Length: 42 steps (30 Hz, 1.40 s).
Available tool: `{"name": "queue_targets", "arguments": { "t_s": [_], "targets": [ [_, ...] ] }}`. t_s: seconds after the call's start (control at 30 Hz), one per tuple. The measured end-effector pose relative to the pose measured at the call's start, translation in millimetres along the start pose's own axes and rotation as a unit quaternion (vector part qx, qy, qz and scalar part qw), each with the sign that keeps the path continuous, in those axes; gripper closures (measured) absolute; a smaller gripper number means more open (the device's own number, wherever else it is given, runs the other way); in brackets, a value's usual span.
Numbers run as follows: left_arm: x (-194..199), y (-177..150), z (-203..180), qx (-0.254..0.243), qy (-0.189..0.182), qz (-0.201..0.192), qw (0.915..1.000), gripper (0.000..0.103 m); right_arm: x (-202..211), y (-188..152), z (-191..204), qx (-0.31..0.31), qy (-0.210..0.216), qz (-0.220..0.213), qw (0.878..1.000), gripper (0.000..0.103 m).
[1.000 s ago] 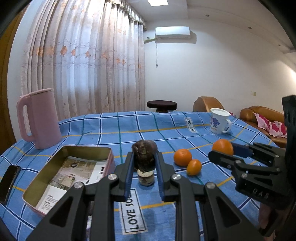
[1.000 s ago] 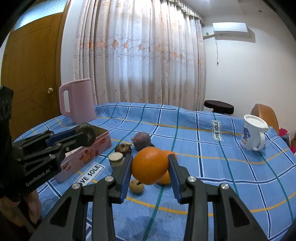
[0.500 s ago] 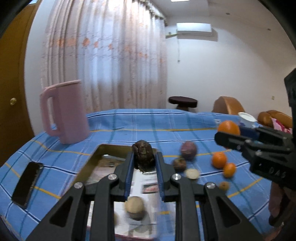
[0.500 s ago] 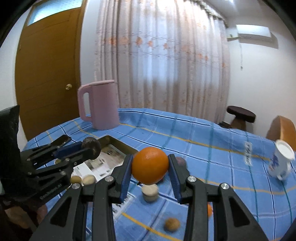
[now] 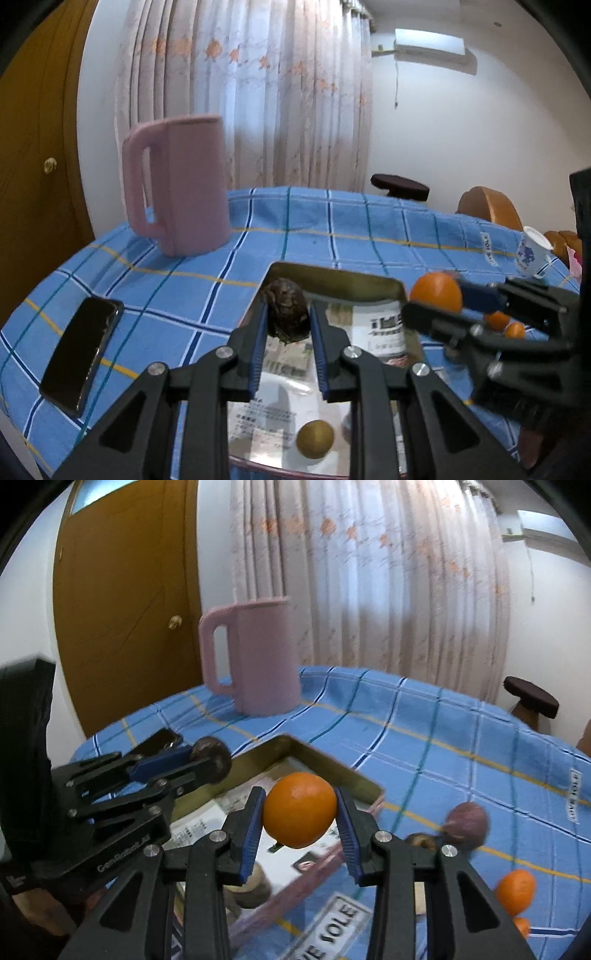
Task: Organize fruits
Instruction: 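Drop the taro into the tin with the left tool while the right tool drops the orange in, then grasp the small brown kiwi with the right tool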
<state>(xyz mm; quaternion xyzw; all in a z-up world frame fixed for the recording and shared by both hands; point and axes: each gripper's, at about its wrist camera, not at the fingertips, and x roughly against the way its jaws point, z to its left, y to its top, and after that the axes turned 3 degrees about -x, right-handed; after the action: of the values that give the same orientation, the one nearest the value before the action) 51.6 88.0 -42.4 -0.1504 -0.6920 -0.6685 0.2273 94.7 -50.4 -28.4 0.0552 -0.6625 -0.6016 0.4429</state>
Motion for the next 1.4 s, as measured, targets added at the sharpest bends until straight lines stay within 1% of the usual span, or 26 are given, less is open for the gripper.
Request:
{"name": "queue_targets", "arguments": {
  "t_s": [0.23, 0.33, 0.4, 0.43, 0.47, 0.5, 0.53, 0.57, 0.6, 0.67, 0.73, 0.77, 0.83, 0.87, 0.93, 1.07, 1.13, 1.23, 1.33, 1.4],
  "targets": [
    [-11, -9, 8, -0.002, 0.009, 0.025, 0.9996, 0.079, -28, -16, 10, 0.005, 0.012, 0.037, 0.999, 0.063],
    [-11, -12, 9, -0.003, 0.013, 0.028, 0.9995, 0.079, -37, -19, 11, 0.005, 0.02, 0.053, 0.998, 0.063],
    [-9, -13, 8, -0.005, 0.021, 0.025, 0.9994, 0.075, -40, -22, 14, 0.008, 0.024, 0.058, 0.998, 0.062],
    [-7, -13, 7, -0.007, 0.022, 0.023, 0.9995, 0.067, -42, -23, 16, 0.01, 0.022, 0.061, 0.998, 0.059],
    [-4, -13, 7, -0.008, 0.025, 0.02, 0.9995, 0.058, -42, -24, 18, 0.013, 0.019, 0.062, 0.998, 0.051],
    [-1, -13, 7, -0.009, 0.029, 0.017, 0.9994, 0.044, -40, -24, 20, 0.018, 0.014, 0.059, 0.998, 0.046],
    [2, -13, 7, -0.007, 0.031, 0.013, 0.9994, 0.038, -36, -25, 20, 0.022, 0.012, 0.053, 0.998, 0.043],
    [5, -12, 9, -0.003, 0.032, 0.007, 0.9995, 0.028, -29, -26, 19, 0.022, 0.014, 0.046, 0.999, 0.043],
    [9, -11, 9, 0.001, 0.034, 0.001, 0.9994, 0.023, -24, -26, 16, 0.021, 0.012, 0.043, 0.999, 0.043],
    [15, -9, 7, 0.007, 0.03, -0.006, 0.9995, 0.021, -11, -26, 6, 0.014, -0.004, 0.033, 0.999, 0.043],
    [19, -8, 1, 0.013, 0.016, -0.01, 0.9997, 0.021, 7, -29, -11, 0.001, -0.028, 0.022, 0.999, 0.043],
    [20, -8, -2, 0.012, 0.012, -0.011, 0.9998, 0.019, 16, -31, -20, -0.007, -0.042, 0.019, 0.999, 0.043],
    [22, -8, -15, 0.002, 0.003, -0.015, 0.9999, 0.014, 36, -40, -37, -0.016, -0.078, 0.022, 0.997, 0.043],
    [23, -9, -21, -0.003, 0.0, -0.016, 0.9999, 0.013, 46, -48, -47, -0.018, -0.105, 0.026, 0.994, 0.043],
    [23, -10, -34, -0.012, -0.013, -0.015, 0.9997, 0.013, 61, -60, -64, -0.033, -0.13, 0.038, 0.99, 0.043],
    [18, -13, -59, -0.028, -0.034, -0.004, 0.999, 0.013, 75, -84, -91, -0.065, -0.151, 0.063, 0.984, 0.043],
    [17, -15, -70, -0.04, -0.039, 0.001, 0.9985, 0.013, 75, -88, -96, -0.071, -0.148, 0.074, 0.984, 0.044],
    [18, -15, -86, -0.055, -0.043, 0.003, 0.9975, 0.013, 73, -87, -95, -0.064, -0.144, 0.079, 0.984, 0.051],
    [18, -14, -90, -0.059, -0.043, 0.003, 0.9973, 0.013, 64, -89, -93, -0.057, -0.136, 0.1, 0.984, 0.057],
    [16, -14, -91, -0.059, -0.043, 0.006, 0.9973, 0.013, 58, -91, -96, -0.06, -0.135, 0.118, 0.982, 0.059]
  ]
}}
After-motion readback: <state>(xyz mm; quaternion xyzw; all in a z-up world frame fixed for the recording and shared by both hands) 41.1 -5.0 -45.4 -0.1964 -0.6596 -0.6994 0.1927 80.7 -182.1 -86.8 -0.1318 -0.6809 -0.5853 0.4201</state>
